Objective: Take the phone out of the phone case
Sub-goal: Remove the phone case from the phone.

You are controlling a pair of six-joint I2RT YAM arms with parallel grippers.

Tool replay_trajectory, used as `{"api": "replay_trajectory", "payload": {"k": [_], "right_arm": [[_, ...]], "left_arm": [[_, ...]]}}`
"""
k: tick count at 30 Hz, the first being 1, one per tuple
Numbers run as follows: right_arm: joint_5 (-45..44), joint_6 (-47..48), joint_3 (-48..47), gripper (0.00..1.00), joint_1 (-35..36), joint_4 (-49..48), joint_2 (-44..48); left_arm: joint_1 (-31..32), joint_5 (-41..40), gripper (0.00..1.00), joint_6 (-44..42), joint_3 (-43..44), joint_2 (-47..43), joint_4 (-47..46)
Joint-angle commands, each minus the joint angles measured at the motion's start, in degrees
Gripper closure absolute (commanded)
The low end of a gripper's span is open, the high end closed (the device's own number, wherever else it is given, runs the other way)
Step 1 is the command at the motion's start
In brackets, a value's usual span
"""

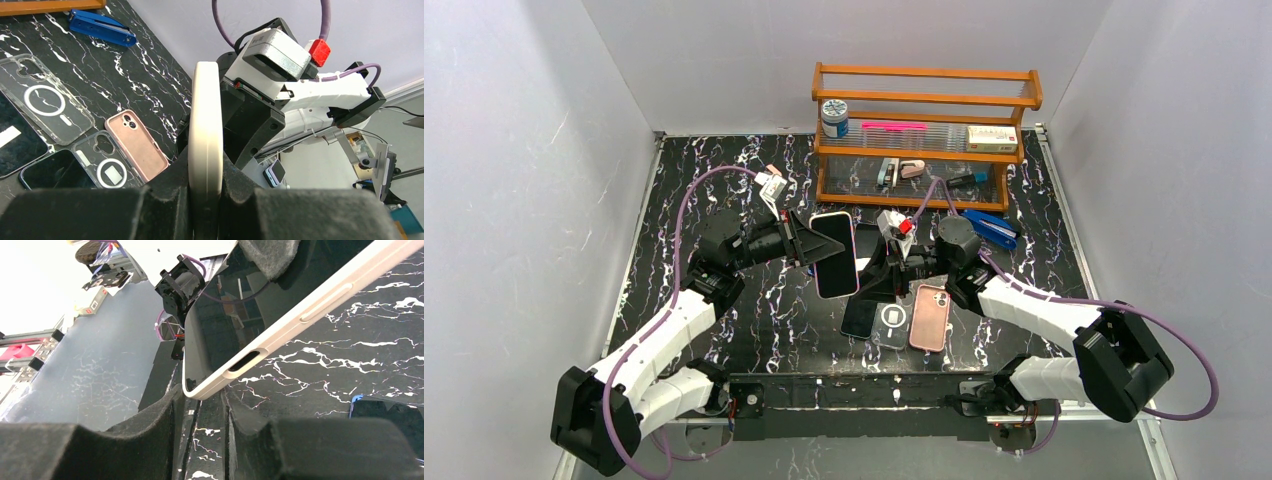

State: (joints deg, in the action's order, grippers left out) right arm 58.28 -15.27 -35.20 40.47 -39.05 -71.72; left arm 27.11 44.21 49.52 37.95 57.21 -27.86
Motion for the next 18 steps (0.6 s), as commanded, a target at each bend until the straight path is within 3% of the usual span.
{"api": "replay_trajectory", "payload": {"k": [1, 11, 14, 18], "right_arm": [[0.21, -1.35, -2.77, 0.62, -0.17, -3.39, -0.04], [0.01, -5.05, -2.43, 0.63, -0.17, -5.33, 0.36], [0.03, -5.21, -2.42, 0.72, -0.13, -5.29, 0.19], [0.78, -2.22, -2.29, 0.92, -0.17, -4.42, 0.1]], "left_arm": [[0.48, 3.07, 1.0, 1.2, 0.52, -1.75, -3.83], [0.48, 3.15, 1.0, 1.12, 0.57, -1.94, -3.82], [0.48, 3.62, 1.0, 1.28, 0.67, -2.29, -3.78], [0.51, 2.94, 1.0, 3.05, 0.73, -2.67, -3.69]]}}
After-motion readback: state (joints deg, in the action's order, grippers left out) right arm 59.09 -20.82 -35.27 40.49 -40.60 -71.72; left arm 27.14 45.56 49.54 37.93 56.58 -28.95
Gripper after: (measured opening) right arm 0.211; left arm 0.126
